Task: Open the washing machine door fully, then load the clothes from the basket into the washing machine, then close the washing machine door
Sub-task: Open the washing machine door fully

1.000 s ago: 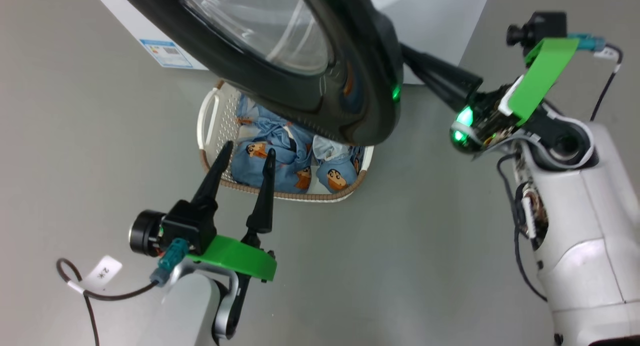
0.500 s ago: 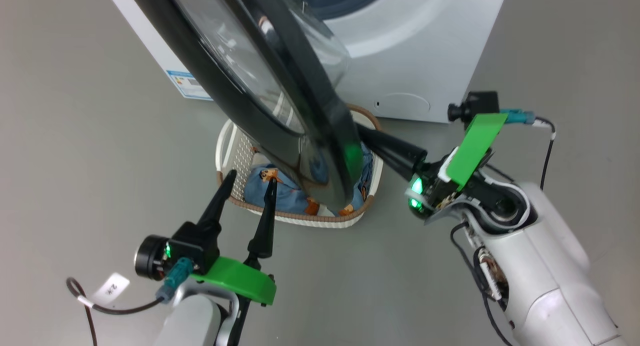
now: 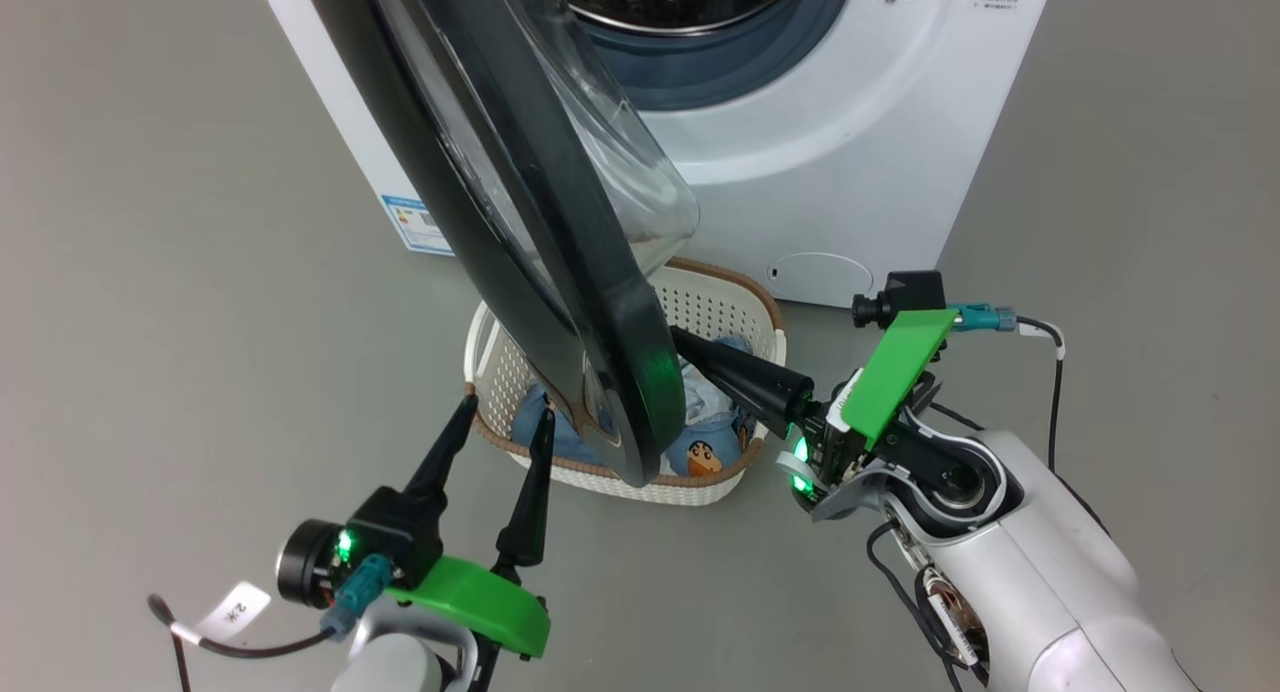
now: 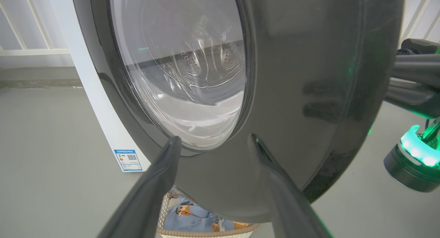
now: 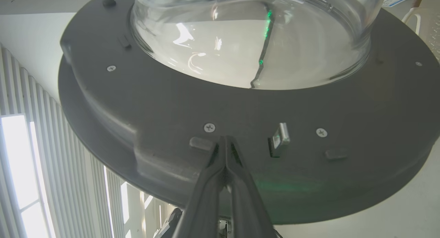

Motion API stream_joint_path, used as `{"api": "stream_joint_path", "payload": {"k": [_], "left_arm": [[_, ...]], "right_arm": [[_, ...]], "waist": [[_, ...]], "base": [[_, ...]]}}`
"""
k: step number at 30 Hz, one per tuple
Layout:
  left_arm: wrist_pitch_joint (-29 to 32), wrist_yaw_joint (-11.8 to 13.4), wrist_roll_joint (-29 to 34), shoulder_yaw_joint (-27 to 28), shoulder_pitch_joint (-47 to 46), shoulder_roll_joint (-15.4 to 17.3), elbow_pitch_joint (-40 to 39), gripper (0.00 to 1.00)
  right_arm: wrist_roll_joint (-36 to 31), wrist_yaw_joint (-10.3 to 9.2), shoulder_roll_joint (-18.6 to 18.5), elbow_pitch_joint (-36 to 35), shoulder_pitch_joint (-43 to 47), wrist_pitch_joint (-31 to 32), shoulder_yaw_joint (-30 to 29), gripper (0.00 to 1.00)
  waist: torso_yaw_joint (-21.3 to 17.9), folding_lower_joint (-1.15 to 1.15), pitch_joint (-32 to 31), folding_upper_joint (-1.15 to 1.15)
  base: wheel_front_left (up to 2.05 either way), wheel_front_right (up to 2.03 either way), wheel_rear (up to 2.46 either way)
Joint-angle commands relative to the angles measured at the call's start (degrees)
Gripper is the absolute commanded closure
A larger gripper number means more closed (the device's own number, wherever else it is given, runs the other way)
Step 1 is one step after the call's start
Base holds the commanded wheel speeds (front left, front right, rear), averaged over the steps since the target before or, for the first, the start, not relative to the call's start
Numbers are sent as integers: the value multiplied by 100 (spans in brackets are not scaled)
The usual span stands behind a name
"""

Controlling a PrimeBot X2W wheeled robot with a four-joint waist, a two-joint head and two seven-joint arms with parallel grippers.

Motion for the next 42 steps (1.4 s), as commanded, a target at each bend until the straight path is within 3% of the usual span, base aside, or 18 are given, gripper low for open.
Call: {"api": "stream_joint_path", "payload": {"k": [1,14,24,26,27,28,35,42], "left_arm": [[-47,-39,25,197,-31,103,-98,0],[-47,-70,67,298,77,103,-38,0],[-47,-110,143,524,124,103,46,0],[-47,-120,161,576,140,103,62,0],[-47,-125,169,603,147,103,63,0],[-47,-131,179,627,157,103,65,0],[-47,-154,236,800,249,114,103,0],[-47,-177,255,1047,349,206,107,0]], "right_arm": [[92,46,191,-233,-14,-49,90,100],[456,46,-65,-369,224,-522,11,100],[657,46,-521,-1285,934,-1300,-500,100],[687,46,-607,-1483,1162,-1483,-614,55],[669,46,-655,-1570,1272,-1602,-669,13],[635,46,-701,-1647,1382,-1719,-712,0],[308,46,-884,-1976,1997,-2431,-867,0],[-567,46,-1096,-2135,2625,-3416,-892,0]], "waist": [[20,0,-54,0],[-109,0,-209,0],[-437,0,-369,0],[-512,0,-406,0],[-550,0,-418,0],[-588,0,-438,0],[-816,0,-571,0],[-1069,0,-721,0]], "base": [[0,0,0],[0,0,0],[0,0,0],[0,0,0],[0,0,0],[0,0,0],[0,0,0],[0,0,0]]}}
